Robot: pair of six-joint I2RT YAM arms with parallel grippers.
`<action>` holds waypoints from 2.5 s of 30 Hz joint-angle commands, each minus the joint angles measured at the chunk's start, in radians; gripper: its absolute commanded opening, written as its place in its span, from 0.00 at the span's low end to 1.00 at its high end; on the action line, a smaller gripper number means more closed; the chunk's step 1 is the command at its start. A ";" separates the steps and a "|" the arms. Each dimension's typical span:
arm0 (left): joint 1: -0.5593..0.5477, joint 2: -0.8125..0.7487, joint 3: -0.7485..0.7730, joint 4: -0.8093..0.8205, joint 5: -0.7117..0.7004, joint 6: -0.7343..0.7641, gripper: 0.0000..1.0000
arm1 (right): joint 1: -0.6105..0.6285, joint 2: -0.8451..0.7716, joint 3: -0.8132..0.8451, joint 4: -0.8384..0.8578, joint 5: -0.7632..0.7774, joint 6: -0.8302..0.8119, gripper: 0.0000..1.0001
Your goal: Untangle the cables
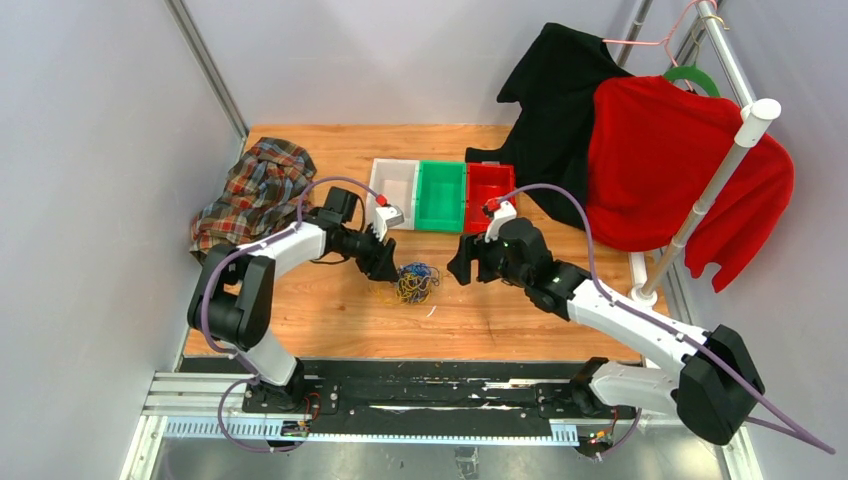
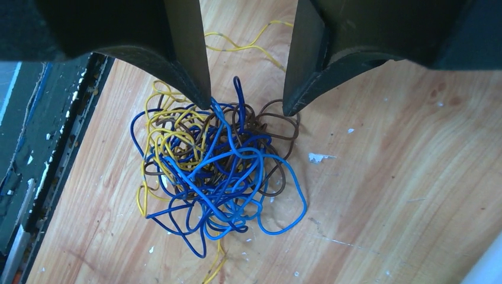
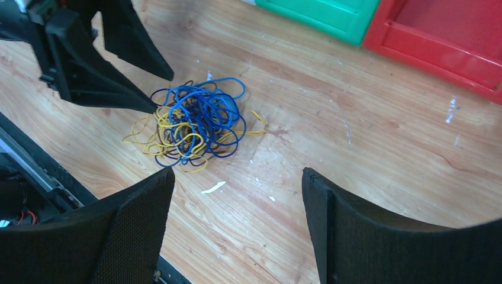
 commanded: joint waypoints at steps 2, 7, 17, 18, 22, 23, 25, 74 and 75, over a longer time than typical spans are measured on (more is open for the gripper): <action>-0.014 0.030 0.024 -0.004 0.041 0.001 0.44 | 0.063 0.039 0.068 -0.013 0.048 -0.052 0.79; -0.014 -0.016 0.070 -0.105 0.031 0.038 0.11 | 0.089 0.095 0.098 0.001 0.046 -0.074 0.78; -0.014 -0.212 0.112 -0.310 0.038 0.058 0.01 | 0.144 0.228 0.185 0.117 0.035 -0.132 0.80; -0.014 -0.224 0.116 -0.319 0.045 0.047 0.01 | 0.148 0.234 0.192 0.138 0.026 -0.134 0.80; -0.014 -0.268 0.161 -0.346 0.062 -0.006 0.01 | 0.188 0.267 0.201 0.253 -0.005 -0.156 0.80; -0.014 -0.275 0.176 -0.359 0.069 -0.014 0.01 | 0.195 0.280 0.207 0.267 0.000 -0.158 0.80; -0.014 -0.292 0.204 -0.384 0.081 -0.030 0.01 | 0.203 0.307 0.226 0.283 0.002 -0.157 0.80; -0.017 -0.327 1.181 -0.364 -0.186 -0.314 0.00 | 0.301 0.442 -0.007 0.451 0.348 0.103 0.72; -0.017 -0.325 1.194 -0.335 -0.219 -0.316 0.00 | 0.302 0.433 -0.014 0.446 0.350 0.104 0.72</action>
